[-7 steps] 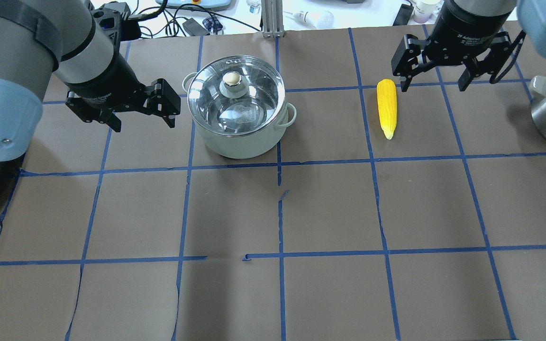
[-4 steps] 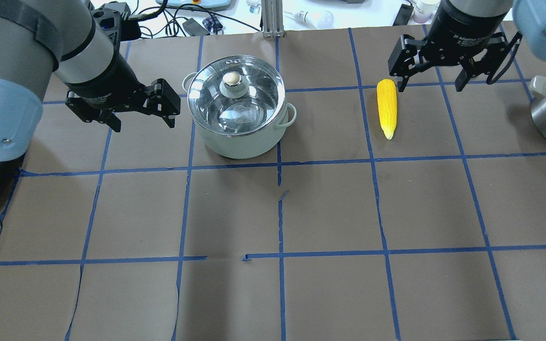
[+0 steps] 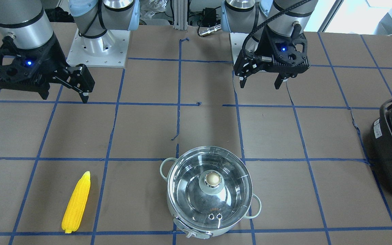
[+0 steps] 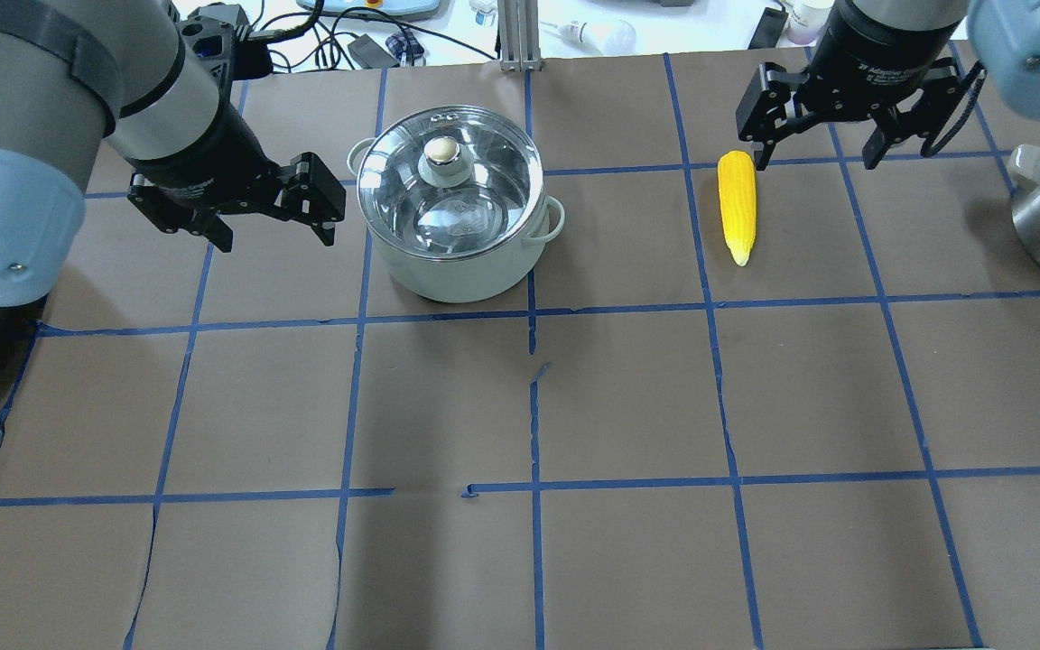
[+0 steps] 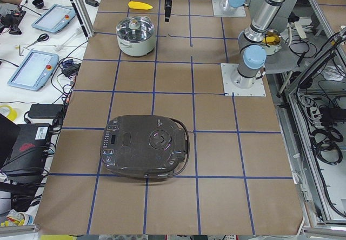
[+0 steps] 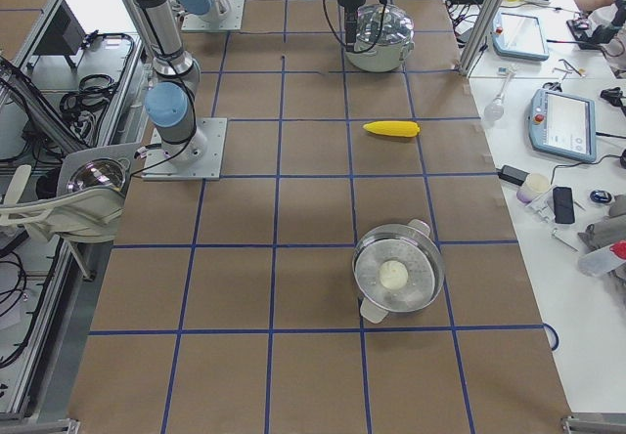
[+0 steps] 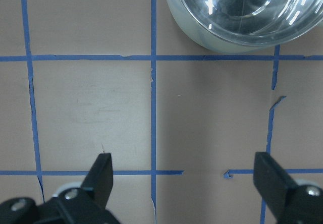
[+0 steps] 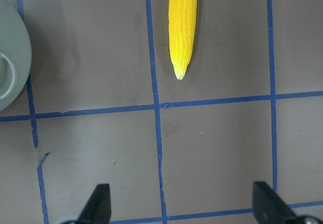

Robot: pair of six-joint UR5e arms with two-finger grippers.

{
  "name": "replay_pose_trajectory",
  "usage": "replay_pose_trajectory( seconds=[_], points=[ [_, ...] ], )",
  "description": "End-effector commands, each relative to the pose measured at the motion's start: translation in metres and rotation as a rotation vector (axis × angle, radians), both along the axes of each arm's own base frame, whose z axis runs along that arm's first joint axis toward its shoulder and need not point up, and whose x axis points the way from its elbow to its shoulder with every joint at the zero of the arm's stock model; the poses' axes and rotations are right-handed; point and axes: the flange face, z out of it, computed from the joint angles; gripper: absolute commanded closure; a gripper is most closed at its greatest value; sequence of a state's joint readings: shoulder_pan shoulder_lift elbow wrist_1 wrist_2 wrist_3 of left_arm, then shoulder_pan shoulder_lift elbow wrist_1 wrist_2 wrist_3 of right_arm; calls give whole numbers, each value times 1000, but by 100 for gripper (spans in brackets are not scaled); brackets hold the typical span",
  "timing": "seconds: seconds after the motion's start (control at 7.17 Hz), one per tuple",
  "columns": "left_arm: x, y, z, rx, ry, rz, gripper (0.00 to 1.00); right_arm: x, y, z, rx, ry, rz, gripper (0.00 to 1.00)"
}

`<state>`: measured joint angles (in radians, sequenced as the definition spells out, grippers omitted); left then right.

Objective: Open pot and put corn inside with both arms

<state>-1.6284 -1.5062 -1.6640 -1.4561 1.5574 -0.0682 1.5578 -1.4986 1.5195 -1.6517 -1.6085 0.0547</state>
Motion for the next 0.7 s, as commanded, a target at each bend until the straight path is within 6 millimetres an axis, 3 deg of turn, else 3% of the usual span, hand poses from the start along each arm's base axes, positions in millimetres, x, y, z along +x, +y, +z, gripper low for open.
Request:
replay_pose_trajectory(
  seconds=[0.0,0.28,0.42,0.56],
  points=[
    [1,0,2,3,-3,-12,0,-2,-42,-64,17,1,-50,0],
    [0,-36,-11,27,-8,0,0,-8,-73,-108,3,12,-54,0],
    [-2,-69,-15,29,-6,0,0,-18,-95,-139,-19,14,-61,0],
    [-7,-104,-31,46,-6,8,0,-28,-114,-168,-41,1,-78,0]
  ],
)
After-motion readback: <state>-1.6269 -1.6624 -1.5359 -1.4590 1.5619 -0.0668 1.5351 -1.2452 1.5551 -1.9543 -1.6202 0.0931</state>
